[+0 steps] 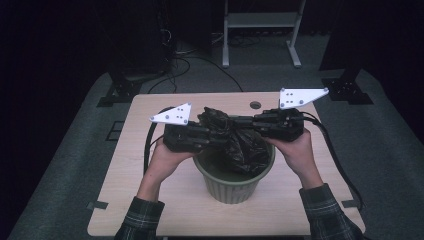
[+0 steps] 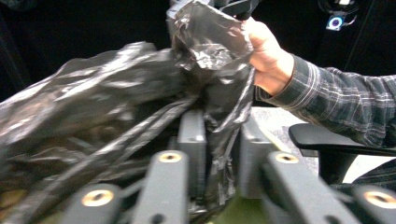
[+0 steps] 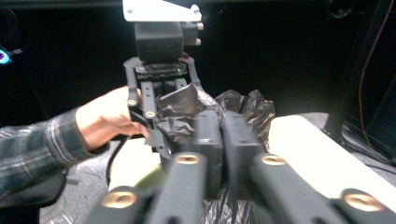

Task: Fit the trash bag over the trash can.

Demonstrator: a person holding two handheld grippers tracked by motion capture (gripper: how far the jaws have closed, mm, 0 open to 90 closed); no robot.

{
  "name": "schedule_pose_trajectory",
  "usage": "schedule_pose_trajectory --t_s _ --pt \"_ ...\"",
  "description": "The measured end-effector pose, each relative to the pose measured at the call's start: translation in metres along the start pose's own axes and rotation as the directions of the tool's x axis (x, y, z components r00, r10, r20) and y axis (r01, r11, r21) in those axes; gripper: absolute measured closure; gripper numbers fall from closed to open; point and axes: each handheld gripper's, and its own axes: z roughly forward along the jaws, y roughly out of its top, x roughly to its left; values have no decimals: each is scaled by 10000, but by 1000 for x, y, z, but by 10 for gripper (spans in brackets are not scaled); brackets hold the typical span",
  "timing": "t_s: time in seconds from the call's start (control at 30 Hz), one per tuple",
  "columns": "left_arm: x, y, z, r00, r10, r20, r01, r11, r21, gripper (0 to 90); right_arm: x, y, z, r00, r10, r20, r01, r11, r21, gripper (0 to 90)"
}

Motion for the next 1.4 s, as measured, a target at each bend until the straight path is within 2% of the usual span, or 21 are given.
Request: schedule_pose_trajectory --t_s 0.07,0.17,0.23,0.27,0.3,0.43,0.47,0.53,0.63,0.77,0.9,1.0,1.03,1.1,1.13,1.17,1.33,1.4 --pt "-1 -2 -5 9999 -4 -107 4 10000 -9 647 -1 -3 -2 9999 107 29 -108 9997 196 900" --pt "-3 -5 -20 9992 -30 -408 28 10000 -57 629 -2 -6 -7 9998 205 28 -206 9994 290 900" --pt "-3 -7 -35 9985 -89 -544 71 9994 -341 619 -2 -13 -17 9995 316 20 -317 9987 408 900" --pt "-2 -7 -47 9971 -173 -742 130 9983 -570 614 -2 -14 -19 9995 311 26 -312 9986 423 900" --pt "-2 -7 -47 9971 -173 -742 130 9983 -570 606 -2 -14 -19 9995 311 26 -312 9986 423 900" --pt "8 -3 -66 9889 -377 -1438 216 9935 -1118 565 0 -21 -28 9993 354 -126 -347 9977 574 900" --pt "12 0 -66 9876 -437 -1506 252 9922 -1224 520 1 -23 -30 9990 413 -159 -404 9977 538 900" --pt "20 6 -64 9846 -361 -1711 176 9940 -1083 509 1 -24 -31 9990 403 -175 -393 9978 531 900" --pt "32 14 -55 9855 -290 -1673 125 9950 -991 490 2 -24 -32 9989 397 -250 -384 9981 488 900" --pt "48 22 -36 9889 -234 -1466 122 9969 -772 491 2 -24 -31 9988 393 -276 -380 9981 476 900" --pt "58 24 -17 9924 -326 -1191 258 9980 -583 498 2 -23 -31 9986 399 -336 -386 9985 383 900" --pt "63 25 -8 9941 -373 -1018 347 9990 -271 607 2 -23 -31 9984 407 -404 -392 9986 366 900" --pt "64 25 -7 9940 -422 -1012 405 9990 -184 712 2 -24 -31 9984 399 -401 -384 9985 384 900" --pt "63 25 -9 9914 -428 -1235 433 9991 15 834 2 -24 -33 9986 386 -357 -371 9985 395 900" --pt "61 23 -16 9891 -451 -1404 439 9990 -112 884 1 -26 -37 9988 419 -247 -409 9984 395 900" --pt "61 23 -16 9891 -451 -1404 439 9990 -112 888 1 -26 -37 9988 419 -247 -409 9984 395 900" --pt "51 15 -52 9759 -550 -2110 440 9974 -562 896 -4 -33 -52 9978 651 111 -654 9975 280 900" --pt "45 11 -68 9682 -564 -2438 380 9961 -796 896 -6 -35 -57 9972 697 258 -703 9972 261 900"
